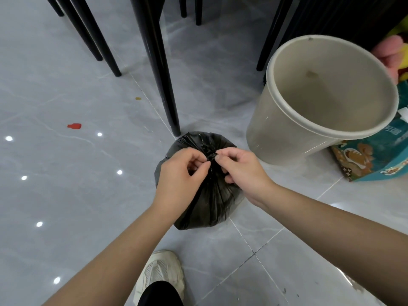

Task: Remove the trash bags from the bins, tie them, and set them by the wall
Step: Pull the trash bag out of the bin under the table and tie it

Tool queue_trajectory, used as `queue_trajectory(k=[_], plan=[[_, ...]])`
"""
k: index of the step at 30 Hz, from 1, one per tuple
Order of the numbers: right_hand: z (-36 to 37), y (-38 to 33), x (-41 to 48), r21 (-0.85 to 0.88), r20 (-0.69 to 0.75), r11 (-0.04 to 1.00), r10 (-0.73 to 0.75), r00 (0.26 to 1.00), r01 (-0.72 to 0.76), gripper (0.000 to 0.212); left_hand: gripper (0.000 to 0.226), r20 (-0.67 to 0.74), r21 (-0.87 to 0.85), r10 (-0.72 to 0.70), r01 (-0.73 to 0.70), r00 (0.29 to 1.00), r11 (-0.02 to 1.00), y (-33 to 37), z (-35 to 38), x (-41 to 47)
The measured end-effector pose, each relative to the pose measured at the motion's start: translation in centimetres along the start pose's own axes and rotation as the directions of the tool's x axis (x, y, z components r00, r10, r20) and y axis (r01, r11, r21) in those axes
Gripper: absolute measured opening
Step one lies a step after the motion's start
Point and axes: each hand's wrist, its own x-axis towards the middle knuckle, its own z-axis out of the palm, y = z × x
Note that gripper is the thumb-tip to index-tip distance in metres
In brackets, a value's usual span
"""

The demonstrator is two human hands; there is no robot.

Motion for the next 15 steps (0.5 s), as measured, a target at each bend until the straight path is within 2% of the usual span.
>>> queue_trajectory(k=[5,9,13,15], plan=[[-0.16,-0.30,0.06,-0.011,0.015,0.999,-0.042,0.999,0.042,0.012,0.003,-0.054,0.018,-0.026,0.027,0.998,0.999,-0.01,0.44,0.46],[-0.32,-0.35,0.18,-0.073,0.028,0.994,-0.084,0.996,0.086,0.008,0.004,-0.051,0.179,0.098,-0.087,0.994,0.980,0.18,0.32,0.46],[-0.33,-0.16,0.80,-0.203,0.072,0.960,-0.181,0.981,0.192,0.014,0.010,0.004,0.333,0.310,-0.294,0.951,0.896,-0.15,0.30,0.55],[-0.41,0.02,0.95,-0.277,0.079,0.931,-0.224,0.971,0.238,0.017,0.013,0.046,0.368,0.335,-0.328,0.941,0.870,-0.39,0.37,0.63]])
